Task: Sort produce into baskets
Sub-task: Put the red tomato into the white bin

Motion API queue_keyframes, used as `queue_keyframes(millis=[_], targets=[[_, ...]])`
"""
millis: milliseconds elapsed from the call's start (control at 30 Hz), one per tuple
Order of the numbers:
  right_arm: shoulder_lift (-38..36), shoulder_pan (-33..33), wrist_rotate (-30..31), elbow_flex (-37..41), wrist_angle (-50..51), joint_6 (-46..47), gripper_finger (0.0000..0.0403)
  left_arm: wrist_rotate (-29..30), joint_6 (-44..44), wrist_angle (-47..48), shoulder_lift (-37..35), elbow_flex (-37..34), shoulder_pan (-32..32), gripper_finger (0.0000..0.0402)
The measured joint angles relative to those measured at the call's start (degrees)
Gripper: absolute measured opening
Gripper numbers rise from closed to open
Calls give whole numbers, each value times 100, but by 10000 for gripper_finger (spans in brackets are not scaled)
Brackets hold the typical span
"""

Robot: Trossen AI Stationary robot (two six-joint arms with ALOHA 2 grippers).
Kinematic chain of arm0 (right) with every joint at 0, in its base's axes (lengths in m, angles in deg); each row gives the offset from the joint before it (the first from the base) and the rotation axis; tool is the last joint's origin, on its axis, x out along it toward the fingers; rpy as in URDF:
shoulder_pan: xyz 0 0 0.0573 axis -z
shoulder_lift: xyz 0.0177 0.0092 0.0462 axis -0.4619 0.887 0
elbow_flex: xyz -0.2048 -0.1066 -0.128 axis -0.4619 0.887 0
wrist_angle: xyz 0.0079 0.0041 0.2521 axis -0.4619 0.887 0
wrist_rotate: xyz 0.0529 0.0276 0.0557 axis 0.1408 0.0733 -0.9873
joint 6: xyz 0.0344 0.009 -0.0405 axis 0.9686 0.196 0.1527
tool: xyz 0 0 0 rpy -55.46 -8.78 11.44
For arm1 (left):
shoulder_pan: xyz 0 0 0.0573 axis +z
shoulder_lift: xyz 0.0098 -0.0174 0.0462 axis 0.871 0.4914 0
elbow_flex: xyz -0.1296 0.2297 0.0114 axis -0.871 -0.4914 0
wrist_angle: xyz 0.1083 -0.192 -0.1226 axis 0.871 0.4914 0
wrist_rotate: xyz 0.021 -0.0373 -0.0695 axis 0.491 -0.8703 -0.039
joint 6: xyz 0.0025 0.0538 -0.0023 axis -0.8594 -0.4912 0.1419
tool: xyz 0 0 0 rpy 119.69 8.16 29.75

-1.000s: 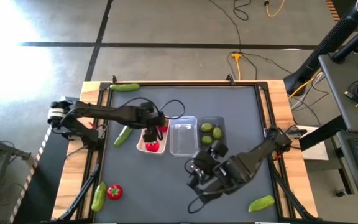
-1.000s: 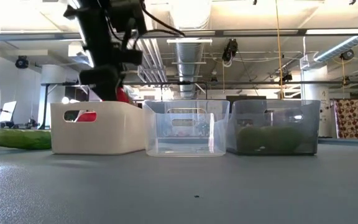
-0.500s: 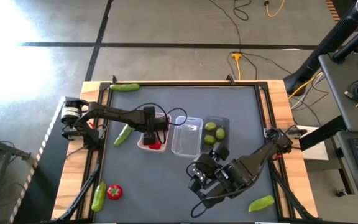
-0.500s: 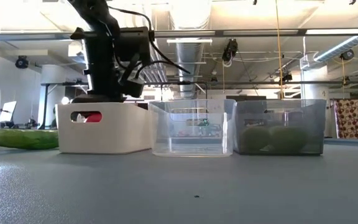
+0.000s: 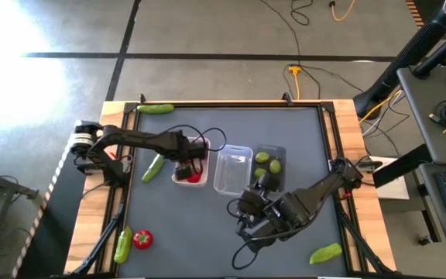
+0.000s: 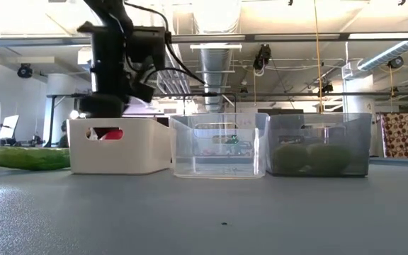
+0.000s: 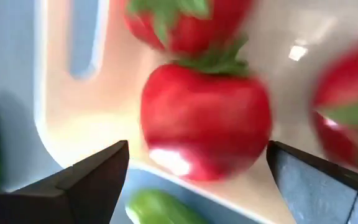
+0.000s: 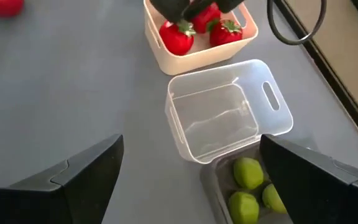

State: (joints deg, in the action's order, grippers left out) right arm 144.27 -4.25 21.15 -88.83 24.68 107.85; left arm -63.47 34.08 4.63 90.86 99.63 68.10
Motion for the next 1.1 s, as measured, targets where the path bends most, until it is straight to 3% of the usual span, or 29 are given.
queue_keyframes(millis=[67, 233, 333, 467, 567, 667, 800, 933, 1100], targets=[[0, 87, -146, 0, 10, -201, 368, -336, 198, 385, -155, 29, -50, 361], [0, 434, -254, 63, -16, -849, 368, -439, 607, 1166, -889, -44, -458, 361], [0, 651, -260, 141, -43, -1126, 368, -592, 1393, 1711, -1472, -71, -1004, 357], [0, 871, -664, 336, -368, -1518, 368, -1622, 2992, 1784, -2264, -79, -2339, 347], [0, 977, -899, 595, -927, -1833, 368, -1835, 4423, 1483, -2586, -80, -3821, 342], [0, 1046, -1148, 879, -1537, -2104, 368, -1647, 5733, 1110, -2531, -84, -5354, 341], [0, 1089, -1429, 1197, -2111, -2109, 368, -1395, 6890, 828, -2085, -90, -6614, 354], [4, 1091, -1500, 1376, -2231, -1807, 368, -1385, 7122, 545, -1519, -90, -7119, 380], [4, 1068, -1680, 1500, -2236, -1337, 368, -1390, 6616, 452, -992, -95, -7330, 388]])
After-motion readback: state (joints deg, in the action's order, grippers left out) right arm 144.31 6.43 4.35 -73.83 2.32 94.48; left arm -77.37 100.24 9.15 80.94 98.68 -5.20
